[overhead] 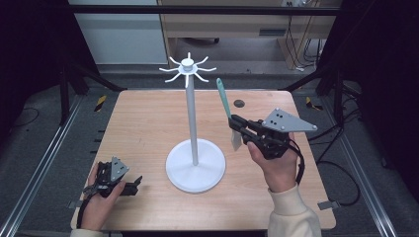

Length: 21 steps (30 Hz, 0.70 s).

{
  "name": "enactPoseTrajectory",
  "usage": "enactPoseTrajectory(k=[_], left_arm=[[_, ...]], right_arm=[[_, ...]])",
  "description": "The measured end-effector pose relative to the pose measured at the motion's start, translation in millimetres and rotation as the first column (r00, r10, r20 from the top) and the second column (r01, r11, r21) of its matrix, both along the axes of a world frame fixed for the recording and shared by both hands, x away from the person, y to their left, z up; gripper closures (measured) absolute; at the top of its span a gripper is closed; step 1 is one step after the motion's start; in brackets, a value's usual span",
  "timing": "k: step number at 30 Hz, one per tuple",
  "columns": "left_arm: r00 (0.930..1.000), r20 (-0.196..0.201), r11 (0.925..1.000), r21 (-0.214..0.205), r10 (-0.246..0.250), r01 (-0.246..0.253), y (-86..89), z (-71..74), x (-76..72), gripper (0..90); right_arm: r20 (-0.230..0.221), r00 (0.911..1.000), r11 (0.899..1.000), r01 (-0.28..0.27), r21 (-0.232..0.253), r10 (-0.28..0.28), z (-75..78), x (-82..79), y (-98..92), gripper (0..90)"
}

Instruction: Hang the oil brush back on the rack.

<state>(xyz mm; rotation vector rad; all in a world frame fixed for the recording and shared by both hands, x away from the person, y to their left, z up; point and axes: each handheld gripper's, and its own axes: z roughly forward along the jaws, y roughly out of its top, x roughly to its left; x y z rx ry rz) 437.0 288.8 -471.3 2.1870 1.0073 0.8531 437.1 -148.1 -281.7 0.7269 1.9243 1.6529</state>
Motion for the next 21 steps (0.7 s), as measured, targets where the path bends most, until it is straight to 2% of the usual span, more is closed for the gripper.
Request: enactPoseTrajectory(k=[21], left_arm=[[1.0000,-0.004,1.0000,0.007,-0.003,0.003,-0.9,-0.7,0.3,3.0]], right_arm=[[0.030,0.9989,0.999,-0.037,0.036,0.036,8.5,-8.5,5.8,82.4]])
